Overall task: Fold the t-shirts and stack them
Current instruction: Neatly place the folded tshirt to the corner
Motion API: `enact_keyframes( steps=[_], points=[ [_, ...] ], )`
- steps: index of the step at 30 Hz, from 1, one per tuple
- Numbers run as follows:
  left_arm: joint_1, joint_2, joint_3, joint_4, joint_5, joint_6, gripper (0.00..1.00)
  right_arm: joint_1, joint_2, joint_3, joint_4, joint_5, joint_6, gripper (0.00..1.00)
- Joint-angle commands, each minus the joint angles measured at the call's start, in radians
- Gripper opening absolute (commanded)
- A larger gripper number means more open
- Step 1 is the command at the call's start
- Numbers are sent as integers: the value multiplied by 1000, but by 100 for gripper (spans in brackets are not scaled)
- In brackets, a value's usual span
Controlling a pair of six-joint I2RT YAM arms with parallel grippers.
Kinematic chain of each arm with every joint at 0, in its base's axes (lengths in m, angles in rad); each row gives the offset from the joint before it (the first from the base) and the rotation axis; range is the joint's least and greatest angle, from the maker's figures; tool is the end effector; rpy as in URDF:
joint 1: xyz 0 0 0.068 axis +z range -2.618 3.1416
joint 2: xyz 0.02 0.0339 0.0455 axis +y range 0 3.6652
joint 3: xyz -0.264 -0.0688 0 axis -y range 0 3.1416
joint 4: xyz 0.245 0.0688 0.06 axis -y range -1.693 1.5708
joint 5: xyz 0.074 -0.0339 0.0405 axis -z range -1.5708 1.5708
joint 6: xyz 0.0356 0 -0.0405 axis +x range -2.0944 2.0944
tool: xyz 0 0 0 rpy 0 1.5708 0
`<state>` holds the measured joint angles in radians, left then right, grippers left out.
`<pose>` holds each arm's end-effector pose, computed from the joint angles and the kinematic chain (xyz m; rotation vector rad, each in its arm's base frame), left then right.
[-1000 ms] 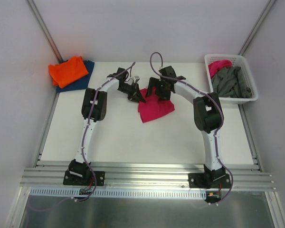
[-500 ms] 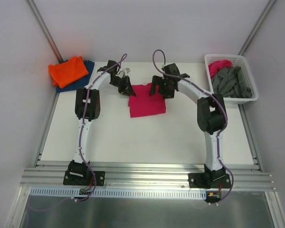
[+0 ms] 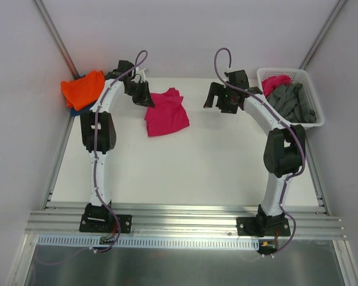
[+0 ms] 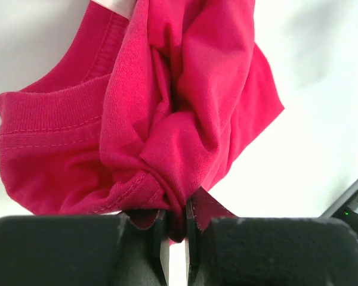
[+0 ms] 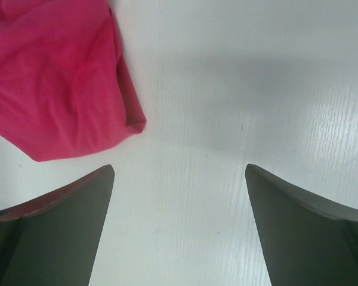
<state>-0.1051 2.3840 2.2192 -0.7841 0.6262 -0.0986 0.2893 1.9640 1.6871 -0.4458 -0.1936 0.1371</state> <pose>0.5182 -0.0756 0.2303 0.2633 2.4529 -0.8705 0.4341 0.1363 0.2760 -0.2772 2.3003 0.4408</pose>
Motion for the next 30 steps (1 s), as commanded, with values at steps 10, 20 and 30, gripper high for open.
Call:
enact_keyframes(
  steps=[10, 20, 30],
  points=[
    [122, -103, 88, -64, -140, 89, 0, -6, -68, -29, 18, -18, -2, 97],
    [257, -118, 157, -64, -240, 149, 0, -6, -71, -36, 21, -21, -4, 97],
    [308, -91, 295, -9, -341, 200, 0, -6, -102, -89, 36, -23, -1, 97]
  ],
)
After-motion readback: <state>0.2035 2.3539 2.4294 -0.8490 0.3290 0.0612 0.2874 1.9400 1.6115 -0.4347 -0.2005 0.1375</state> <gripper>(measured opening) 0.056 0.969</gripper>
